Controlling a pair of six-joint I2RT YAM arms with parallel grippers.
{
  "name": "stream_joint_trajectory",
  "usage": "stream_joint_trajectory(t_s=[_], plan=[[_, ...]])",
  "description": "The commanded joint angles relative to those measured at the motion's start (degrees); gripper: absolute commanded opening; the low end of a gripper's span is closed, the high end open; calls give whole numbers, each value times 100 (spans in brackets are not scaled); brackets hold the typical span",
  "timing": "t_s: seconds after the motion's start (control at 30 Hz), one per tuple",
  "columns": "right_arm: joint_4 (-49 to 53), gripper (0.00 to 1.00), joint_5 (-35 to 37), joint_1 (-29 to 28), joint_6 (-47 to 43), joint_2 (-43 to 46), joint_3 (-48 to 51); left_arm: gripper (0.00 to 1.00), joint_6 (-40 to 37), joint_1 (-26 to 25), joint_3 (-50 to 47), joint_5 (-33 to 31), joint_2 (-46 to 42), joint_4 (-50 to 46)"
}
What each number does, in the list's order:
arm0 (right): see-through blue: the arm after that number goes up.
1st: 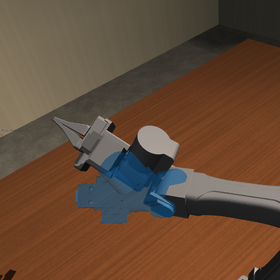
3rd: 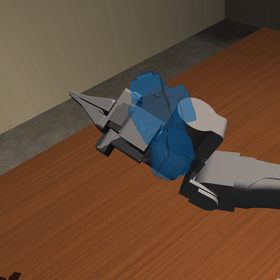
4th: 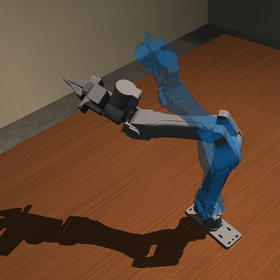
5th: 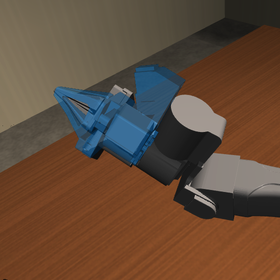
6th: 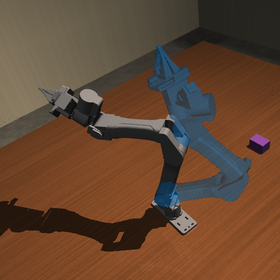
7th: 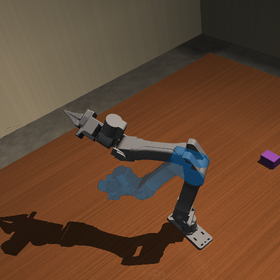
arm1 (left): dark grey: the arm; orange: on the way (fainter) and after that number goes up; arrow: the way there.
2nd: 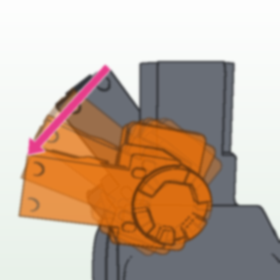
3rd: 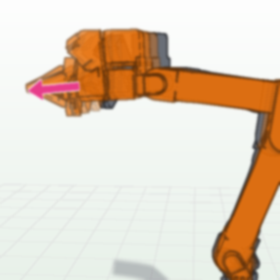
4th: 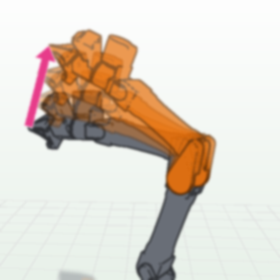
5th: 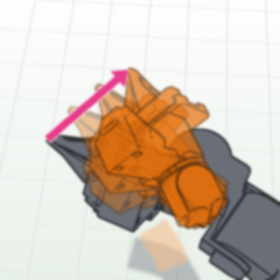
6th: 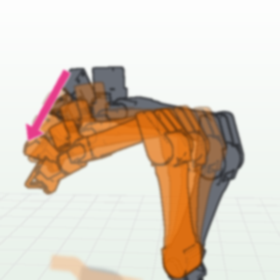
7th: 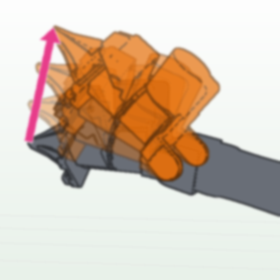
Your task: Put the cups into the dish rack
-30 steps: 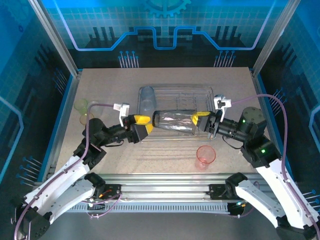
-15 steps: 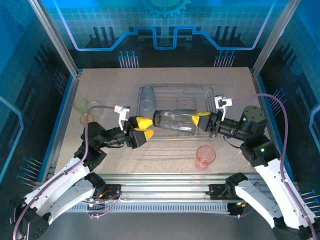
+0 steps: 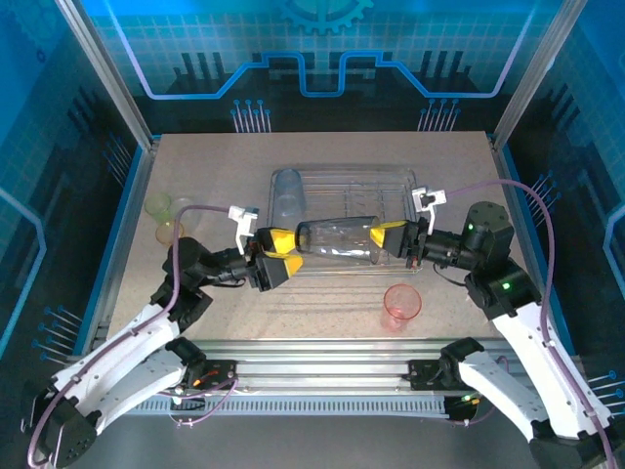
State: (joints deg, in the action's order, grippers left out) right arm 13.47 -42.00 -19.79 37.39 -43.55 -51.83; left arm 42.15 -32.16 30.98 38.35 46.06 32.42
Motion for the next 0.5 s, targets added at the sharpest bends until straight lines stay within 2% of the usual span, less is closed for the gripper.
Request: stream_joint_trajectory(t_s=[0.0,0.47], plan=[[-527,0,-520,47,238,-39,58,99,90,-32,162,182,143,341],[-785,0,-696,-342,217,-449,112,99,515,-33,432,534,633,693]])
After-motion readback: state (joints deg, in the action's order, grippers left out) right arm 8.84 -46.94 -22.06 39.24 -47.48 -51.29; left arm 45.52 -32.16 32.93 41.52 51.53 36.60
